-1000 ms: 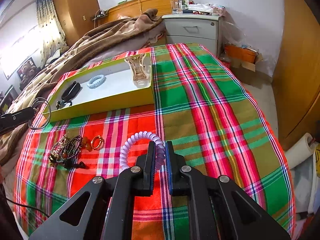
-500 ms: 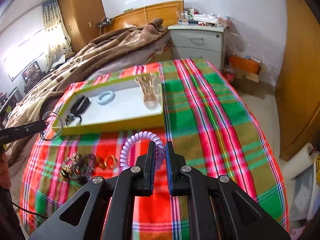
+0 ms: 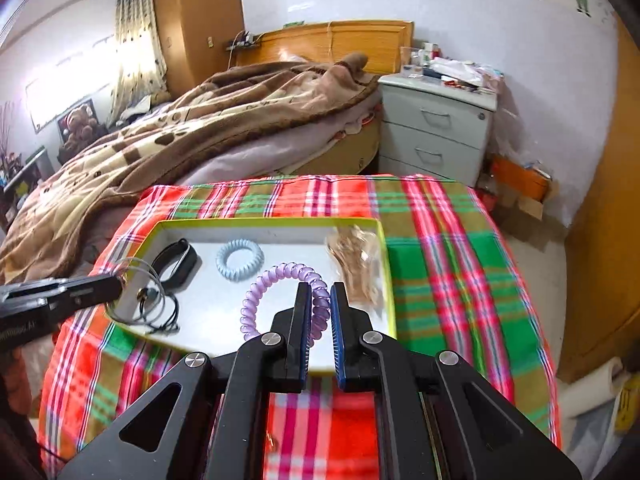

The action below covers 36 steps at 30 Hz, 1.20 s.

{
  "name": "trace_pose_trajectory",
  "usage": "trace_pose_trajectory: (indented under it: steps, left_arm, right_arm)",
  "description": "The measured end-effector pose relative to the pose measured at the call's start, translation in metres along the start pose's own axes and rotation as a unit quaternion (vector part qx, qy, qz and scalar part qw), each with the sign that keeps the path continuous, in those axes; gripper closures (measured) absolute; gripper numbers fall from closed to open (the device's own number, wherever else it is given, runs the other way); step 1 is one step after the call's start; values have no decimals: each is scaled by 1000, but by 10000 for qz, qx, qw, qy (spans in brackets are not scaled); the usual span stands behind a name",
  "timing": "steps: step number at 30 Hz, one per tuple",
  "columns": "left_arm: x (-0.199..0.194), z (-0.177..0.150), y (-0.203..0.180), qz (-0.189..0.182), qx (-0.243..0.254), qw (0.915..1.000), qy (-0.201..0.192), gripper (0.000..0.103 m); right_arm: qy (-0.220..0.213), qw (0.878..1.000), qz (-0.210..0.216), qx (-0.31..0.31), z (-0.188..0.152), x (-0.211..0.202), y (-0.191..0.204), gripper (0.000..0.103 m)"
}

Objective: Organize jewelry
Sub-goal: 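Lower lavender tie into box with right tool while left tool places grey cords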

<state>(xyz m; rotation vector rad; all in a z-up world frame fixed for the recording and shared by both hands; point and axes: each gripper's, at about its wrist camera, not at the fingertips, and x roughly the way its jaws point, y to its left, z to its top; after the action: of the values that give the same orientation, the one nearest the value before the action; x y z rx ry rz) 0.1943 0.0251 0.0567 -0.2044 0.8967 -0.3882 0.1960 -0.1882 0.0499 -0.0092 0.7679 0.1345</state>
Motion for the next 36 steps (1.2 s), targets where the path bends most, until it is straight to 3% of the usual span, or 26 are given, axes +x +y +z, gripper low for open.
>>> trace_pose_trajectory:
  steps: [2, 17, 24, 32, 36]
  left_arm:
    - [7, 2, 0, 163, 80, 9998, 5, 91]
    - [62, 12, 13, 289, 20, 9986, 432, 91]
    - [77, 11, 16, 329, 12, 9977, 597, 91]
    - [82, 9, 17, 410, -64, 9970, 653, 90]
    - [81, 10, 17, 410, -37, 9972, 620, 84]
  right_arm:
    - [68, 9999, -26, -120, 9, 16, 6, 93]
    - [673, 9958, -181, -586, 30, 100, 25, 93]
    - [756, 9921, -463, -883, 31, 113, 32, 93]
    - [800, 9915, -451, -922, 32, 120, 32, 93]
    - [802, 9911, -447, -966, 33, 120, 33, 93]
